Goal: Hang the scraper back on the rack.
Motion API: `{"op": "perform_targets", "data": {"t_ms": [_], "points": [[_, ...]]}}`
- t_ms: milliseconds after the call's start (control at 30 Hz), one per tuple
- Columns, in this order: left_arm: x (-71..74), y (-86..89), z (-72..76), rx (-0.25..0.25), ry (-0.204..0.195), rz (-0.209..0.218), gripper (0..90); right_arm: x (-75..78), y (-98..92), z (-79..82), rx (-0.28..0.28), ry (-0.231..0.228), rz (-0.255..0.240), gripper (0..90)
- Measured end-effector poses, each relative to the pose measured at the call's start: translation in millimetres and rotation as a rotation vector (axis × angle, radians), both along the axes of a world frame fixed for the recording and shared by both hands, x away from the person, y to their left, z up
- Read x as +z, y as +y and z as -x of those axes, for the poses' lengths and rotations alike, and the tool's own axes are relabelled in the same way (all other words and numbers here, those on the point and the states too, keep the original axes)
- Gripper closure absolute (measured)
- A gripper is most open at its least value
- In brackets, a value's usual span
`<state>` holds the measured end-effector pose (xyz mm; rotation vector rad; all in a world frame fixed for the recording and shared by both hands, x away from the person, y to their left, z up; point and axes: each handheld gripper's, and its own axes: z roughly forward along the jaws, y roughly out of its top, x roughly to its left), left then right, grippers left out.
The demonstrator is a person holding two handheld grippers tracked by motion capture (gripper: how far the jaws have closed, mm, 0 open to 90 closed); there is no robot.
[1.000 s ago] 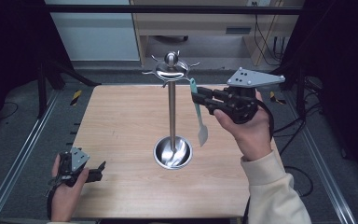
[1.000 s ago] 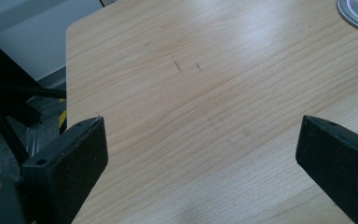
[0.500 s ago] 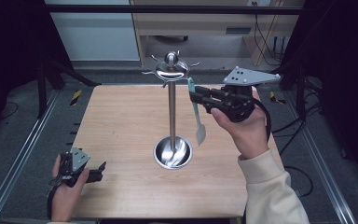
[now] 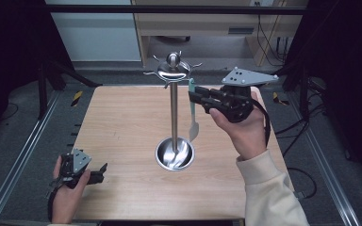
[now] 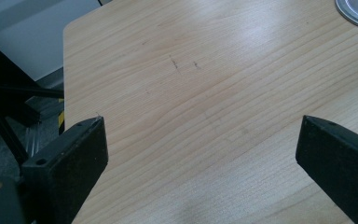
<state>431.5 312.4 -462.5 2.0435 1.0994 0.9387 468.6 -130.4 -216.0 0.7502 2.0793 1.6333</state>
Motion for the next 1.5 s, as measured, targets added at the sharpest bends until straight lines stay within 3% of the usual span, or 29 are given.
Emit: {"op": "perform_targets", "data": {"t_ms": [1067, 1267, 1300, 1333, 1367, 1500], "points": [[-0.5, -1.0, -0.9, -0.004, 0.006, -0.007, 1.9, -1.1, -2.1, 2.6, -0.008, -0.008, 0.000, 72.4], [-0.6, -1.1, -0.9, -0.008, 0.009, -0.010, 1.9, -2.2, -6.7, 5.6, -0.038, -0.010, 0.015, 57.7], [-0.5, -1.4, -0.8, -0.009, 0.009, -0.011, 1.9, -3.6, -8.3, 7.0, -0.076, -0.017, 0.038, 49.8], [-0.5, -1.4, -0.8, -0.009, 0.009, -0.011, 1.9, -3.6, -8.3, 7.0, -0.076, -0.017, 0.038, 49.8], [-0.7, -1.7, -1.0, -0.010, 0.008, -0.010, 1.9, -5.1, -10.8, 8.3, -0.123, -0.027, 0.058, 40.4], [-1.1, -1.9, -0.8, -0.010, 0.011, -0.012, 1.9, -9.4, -18.3, 12.1, -0.209, -0.049, 0.066, 27.9]]}}
